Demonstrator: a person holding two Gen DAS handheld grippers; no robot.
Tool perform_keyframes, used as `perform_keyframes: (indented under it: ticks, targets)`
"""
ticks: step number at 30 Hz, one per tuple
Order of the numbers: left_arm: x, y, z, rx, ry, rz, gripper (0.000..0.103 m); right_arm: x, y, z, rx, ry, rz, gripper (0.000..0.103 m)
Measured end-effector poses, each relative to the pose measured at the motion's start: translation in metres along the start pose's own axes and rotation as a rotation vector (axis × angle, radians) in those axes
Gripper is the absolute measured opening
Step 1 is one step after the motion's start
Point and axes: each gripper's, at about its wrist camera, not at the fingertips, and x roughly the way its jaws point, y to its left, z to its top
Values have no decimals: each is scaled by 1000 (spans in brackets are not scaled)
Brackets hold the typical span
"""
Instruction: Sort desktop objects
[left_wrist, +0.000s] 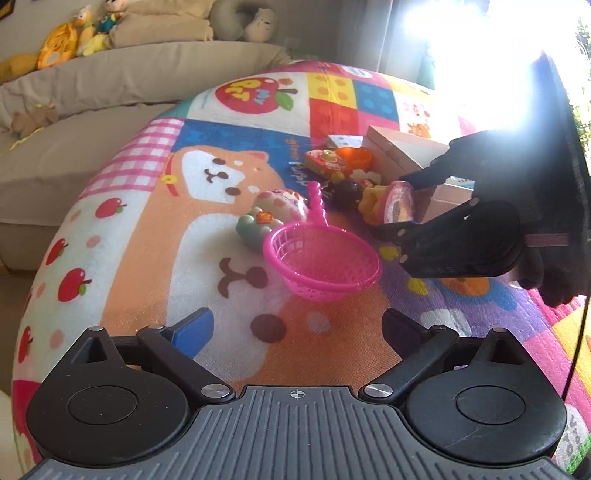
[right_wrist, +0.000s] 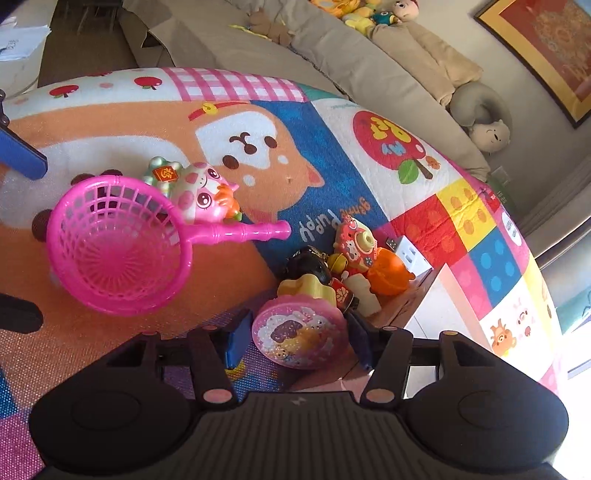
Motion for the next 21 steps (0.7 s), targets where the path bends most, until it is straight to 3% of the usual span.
perform_keyframes:
  ticks: [3, 6, 11, 16, 21]
  targets:
    - [-1, -8, 0, 17, 5, -12, 101, -27, -5, -6, 76, -30, 59, 56]
    - [-3, -21, 0, 48, -2, -42, 101, -59, -21, -20, 203, -6, 175, 56]
    - [-8, -50, 3, 111, -35, -111, 101, -98, -63, -65, 466, 143, 358, 56]
    - [-4, -85, 5, 192, -29, -166, 101, -83, -98, -111, 763, 286, 510, 56]
    - [1, -100, 3, 238, 6, -157, 101, -59, -115, -136, 912, 261, 521, 57]
